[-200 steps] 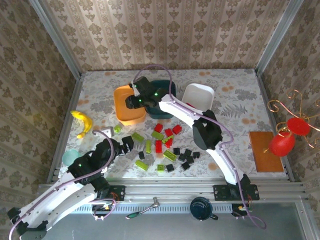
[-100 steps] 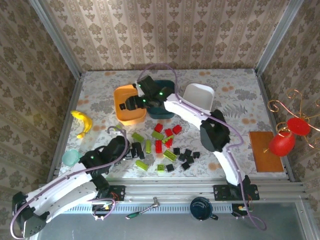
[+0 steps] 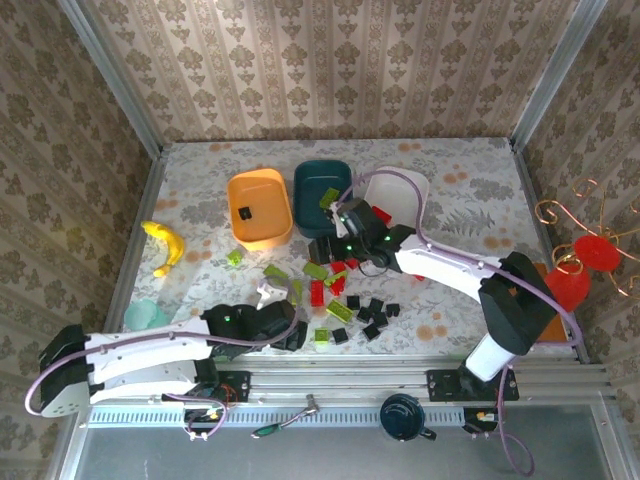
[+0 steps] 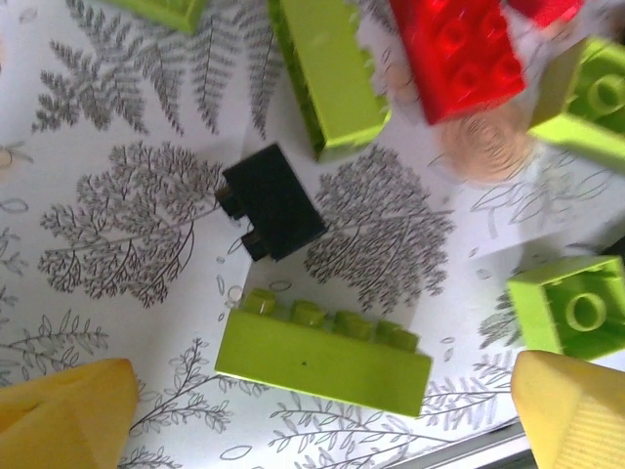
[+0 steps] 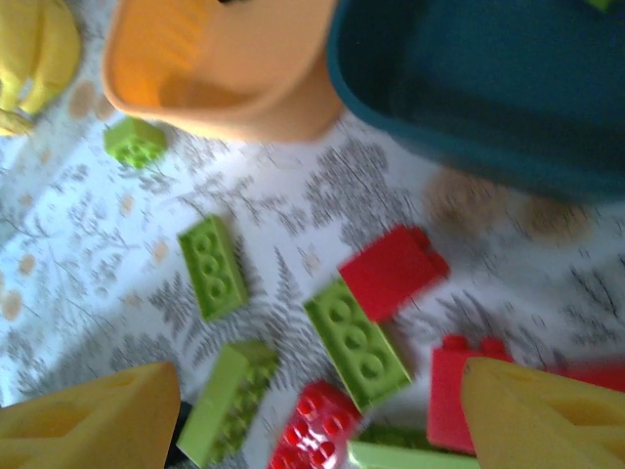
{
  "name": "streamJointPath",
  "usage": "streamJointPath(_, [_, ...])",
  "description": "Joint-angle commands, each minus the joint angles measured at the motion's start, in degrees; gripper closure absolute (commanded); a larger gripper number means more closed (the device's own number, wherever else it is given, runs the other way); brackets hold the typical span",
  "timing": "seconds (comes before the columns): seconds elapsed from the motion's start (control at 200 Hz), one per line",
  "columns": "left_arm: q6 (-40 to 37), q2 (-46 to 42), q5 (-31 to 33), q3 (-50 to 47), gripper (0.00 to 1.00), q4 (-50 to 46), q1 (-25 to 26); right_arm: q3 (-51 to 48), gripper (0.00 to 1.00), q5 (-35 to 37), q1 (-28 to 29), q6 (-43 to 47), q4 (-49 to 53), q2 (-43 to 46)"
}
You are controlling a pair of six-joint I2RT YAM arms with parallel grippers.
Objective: Sort the legos into containers by color
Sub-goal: Pick up the lego from the middle-left of the table, then place the lego in the container.
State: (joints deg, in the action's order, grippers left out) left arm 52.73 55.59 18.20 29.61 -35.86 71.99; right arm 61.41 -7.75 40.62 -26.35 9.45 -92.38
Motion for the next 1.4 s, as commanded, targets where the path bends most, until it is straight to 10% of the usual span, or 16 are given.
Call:
streamJointPath(0.0, [3.5,2.5,2.7,0.2,0.00,-1.9,1.1,-3.1,0.23,1.6,-0.6,-1.3,-3.0,4.0])
streamJointPath(0.37, [0.5,12.8,3.4,-0.1,0.03,5.8,0.3,-6.0,0.22,1.8,-2.0,-2.0,-2.9,8.7])
streamJointPath(1.0, [-1.3,7.7,2.7,3.3,0.45,3.8,0.8,-11.2,0.22,3.2,-6.3,-3.4,-2.8,14.7])
streamJointPath(1.395, [-25.5,26.4,-12.8,31.6,0.46,17.9,-24.5,-19.1,0.22,5.3,-8.6,-4.9,-0.8,22.4])
